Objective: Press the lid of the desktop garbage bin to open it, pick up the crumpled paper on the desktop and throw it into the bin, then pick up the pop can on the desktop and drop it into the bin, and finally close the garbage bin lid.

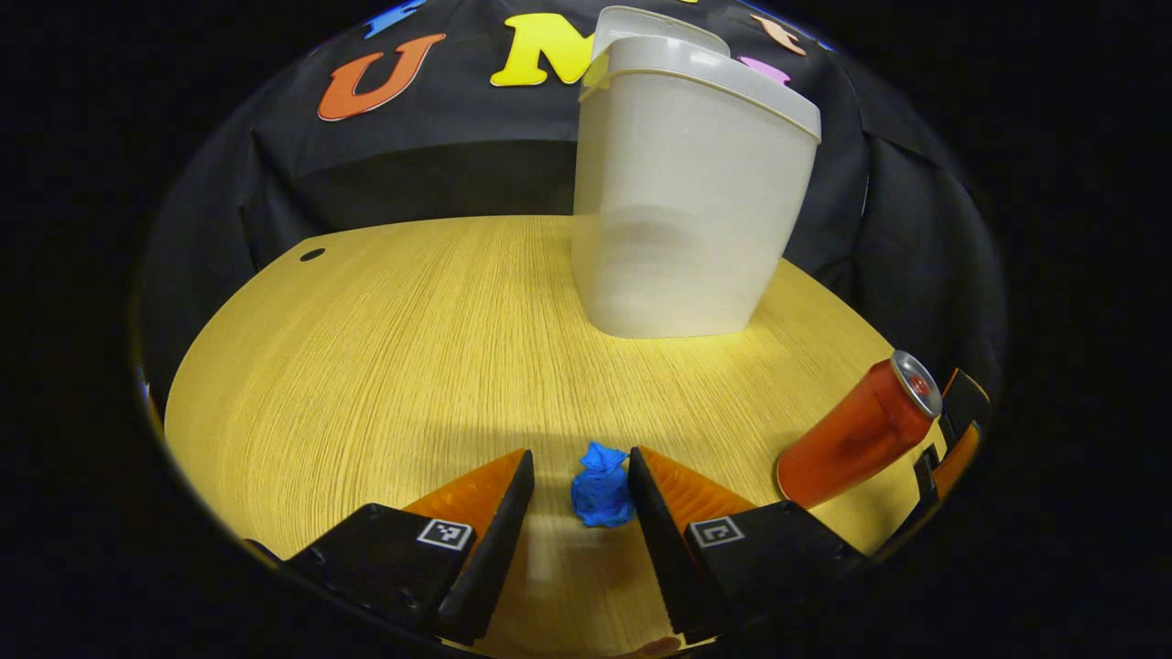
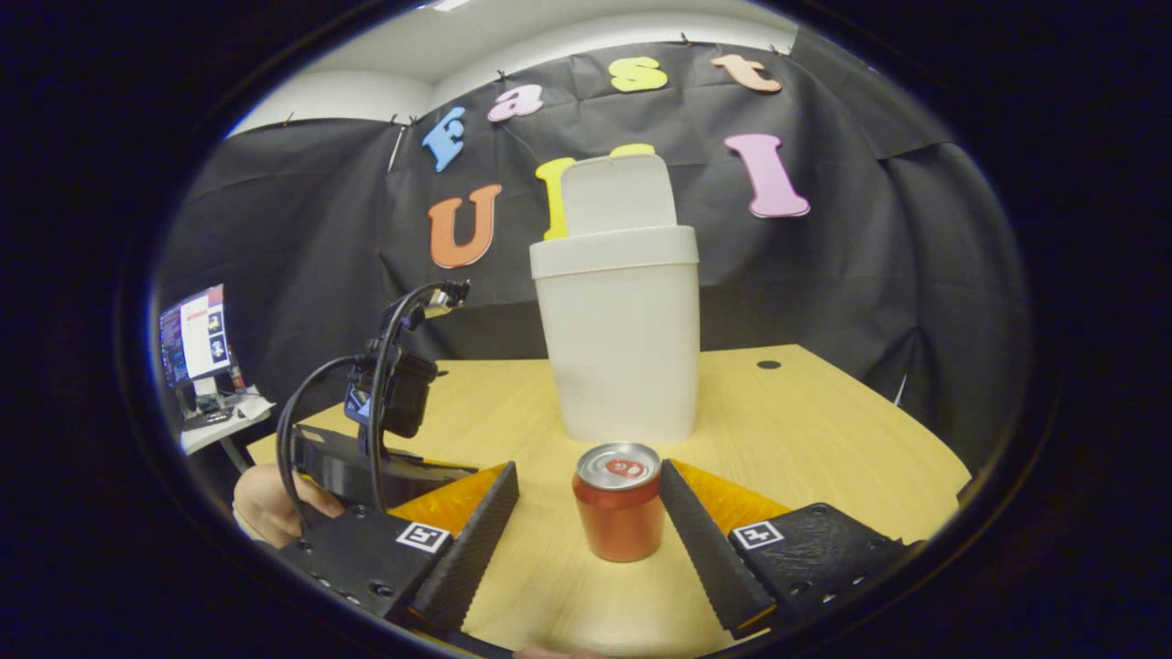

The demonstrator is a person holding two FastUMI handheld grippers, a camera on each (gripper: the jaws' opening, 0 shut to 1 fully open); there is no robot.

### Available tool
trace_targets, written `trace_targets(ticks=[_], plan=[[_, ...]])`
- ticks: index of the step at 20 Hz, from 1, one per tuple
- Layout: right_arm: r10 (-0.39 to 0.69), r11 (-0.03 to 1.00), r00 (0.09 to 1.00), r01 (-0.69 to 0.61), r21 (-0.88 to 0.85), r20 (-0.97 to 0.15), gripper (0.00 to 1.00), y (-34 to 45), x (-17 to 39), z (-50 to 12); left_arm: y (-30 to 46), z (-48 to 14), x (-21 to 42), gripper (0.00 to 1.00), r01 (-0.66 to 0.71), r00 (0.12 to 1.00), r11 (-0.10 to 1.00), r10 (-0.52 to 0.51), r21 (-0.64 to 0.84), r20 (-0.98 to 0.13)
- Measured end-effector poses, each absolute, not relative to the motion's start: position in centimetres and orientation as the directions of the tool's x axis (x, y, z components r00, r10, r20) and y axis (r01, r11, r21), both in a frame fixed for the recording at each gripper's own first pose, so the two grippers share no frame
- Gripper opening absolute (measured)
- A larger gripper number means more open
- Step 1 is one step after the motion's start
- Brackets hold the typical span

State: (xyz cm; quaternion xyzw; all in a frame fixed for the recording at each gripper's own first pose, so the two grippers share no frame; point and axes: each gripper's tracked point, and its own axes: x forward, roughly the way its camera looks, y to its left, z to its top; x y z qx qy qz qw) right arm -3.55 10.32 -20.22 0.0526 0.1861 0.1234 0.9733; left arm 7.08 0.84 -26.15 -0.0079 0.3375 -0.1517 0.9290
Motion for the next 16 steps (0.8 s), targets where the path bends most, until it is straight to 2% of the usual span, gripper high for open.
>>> trace_targets(ticks=[5,7,8,9,13,15,16], plan=[[0.225,0.973,0.894,-0.184,0.141,-0.388,0.96,9.4,-2.9,-21.8,1.5,-26.5,7.7,0.64,0.282,0.745,0.958,-0.254,-0.054,-0.617],[0.22,0.974,0.888,-0.176,0.143,-0.404,0.96,9.2,-2.9,-22.3,2.0,-26.3,7.9,0.52,0.282,0.754,0.959,-0.25,-0.044,-0.607],[0.215,0.975,0.886,-0.17,0.142,-0.41,0.96,9.0,-2.8,-22.5,2.2,-26.3,7.9,0.43,0.279,0.755,0.959,-0.25,-0.048,-0.607],[0.212,0.976,0.884,-0.168,0.141,-0.417,0.96,9.0,-2.8,-22.8,2.4,-26.3,7.9,0.39,0.277,0.754,0.96,-0.25,-0.051,-0.607],[0.203,0.979,0.878,-0.165,0.123,-0.434,0.96,9.3,-2.5,-23.5,3.1,-23.9,7.7,0.38,0.265,0.792,0.964,-0.224,-0.011,-0.568],[0.155,0.988,0.882,-0.139,0.068,-0.445,0.96,8.7,-1.8,-24.2,2.5,-22.4,7.6,0.38,0.271,0.816,0.962,-0.238,-0.015,-0.527],[0.137,0.991,0.88,-0.128,0.051,-0.456,0.96,8.4,-1.4,-24.7,2.5,-21.5,7.4,0.42,0.269,0.829,0.963,-0.24,-0.016,-0.505]])
